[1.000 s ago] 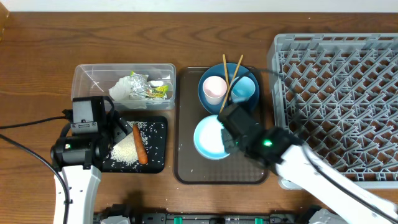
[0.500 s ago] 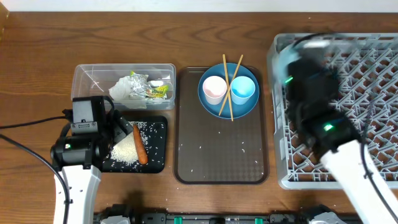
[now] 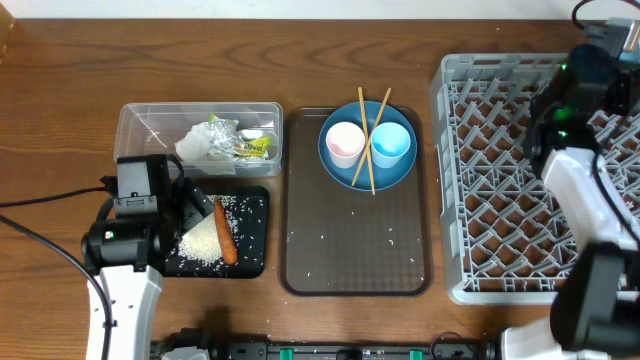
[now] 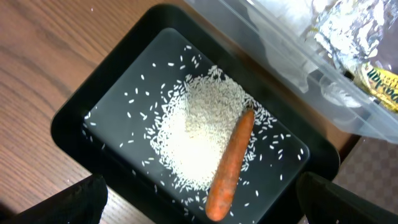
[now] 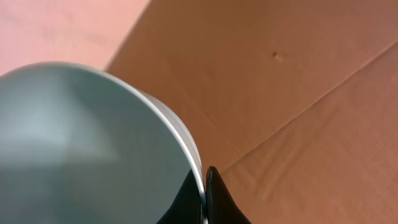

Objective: Sort waste into correct bins and load items into the dishwasher rack
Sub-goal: 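Lower the white bowl into the back of the dish rack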

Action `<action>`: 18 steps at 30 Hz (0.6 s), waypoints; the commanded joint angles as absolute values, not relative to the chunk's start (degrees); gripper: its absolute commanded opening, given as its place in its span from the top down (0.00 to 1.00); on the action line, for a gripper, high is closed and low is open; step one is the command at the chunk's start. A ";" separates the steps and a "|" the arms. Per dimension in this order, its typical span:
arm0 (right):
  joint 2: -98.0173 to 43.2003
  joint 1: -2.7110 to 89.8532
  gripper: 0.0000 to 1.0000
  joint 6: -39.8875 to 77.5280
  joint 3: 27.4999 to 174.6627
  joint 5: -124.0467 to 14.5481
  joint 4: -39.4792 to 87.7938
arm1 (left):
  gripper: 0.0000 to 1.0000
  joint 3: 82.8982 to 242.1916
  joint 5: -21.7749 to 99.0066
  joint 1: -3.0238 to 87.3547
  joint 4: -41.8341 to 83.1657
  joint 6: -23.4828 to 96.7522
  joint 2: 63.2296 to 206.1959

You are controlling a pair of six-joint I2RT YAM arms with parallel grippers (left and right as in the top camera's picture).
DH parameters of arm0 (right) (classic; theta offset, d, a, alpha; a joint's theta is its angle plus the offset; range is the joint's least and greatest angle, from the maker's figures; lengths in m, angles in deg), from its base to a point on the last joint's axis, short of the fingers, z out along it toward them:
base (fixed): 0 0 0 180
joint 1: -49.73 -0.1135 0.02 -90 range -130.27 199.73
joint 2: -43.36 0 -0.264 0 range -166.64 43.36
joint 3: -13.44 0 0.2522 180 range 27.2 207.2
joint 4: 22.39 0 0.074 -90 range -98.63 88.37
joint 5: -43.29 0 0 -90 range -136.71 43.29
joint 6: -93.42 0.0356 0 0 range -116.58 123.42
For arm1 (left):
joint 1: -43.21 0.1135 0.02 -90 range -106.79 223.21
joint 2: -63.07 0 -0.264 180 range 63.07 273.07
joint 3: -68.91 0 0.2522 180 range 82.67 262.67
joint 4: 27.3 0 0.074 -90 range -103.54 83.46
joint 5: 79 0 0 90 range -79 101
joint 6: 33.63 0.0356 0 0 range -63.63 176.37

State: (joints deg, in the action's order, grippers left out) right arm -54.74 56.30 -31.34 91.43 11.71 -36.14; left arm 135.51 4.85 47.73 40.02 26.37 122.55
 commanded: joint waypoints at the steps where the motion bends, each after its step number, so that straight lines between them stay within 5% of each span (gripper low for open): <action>1: -60.14 56.94 0.99 -37.48 91.61 13.46 -39.87 | 0.00 135.38 4.78 48.03 40.24 26.35 122.55; 18: -70.65 49.75 0.99 -40.00 91.61 13.52 -35.79 | 0.00 135.38 4.80 48.03 40.24 26.35 122.55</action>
State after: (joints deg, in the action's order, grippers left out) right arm -68.40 52.50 -39.32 92.46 15.20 -38.21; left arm 135.49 4.87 47.71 40.09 26.37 122.55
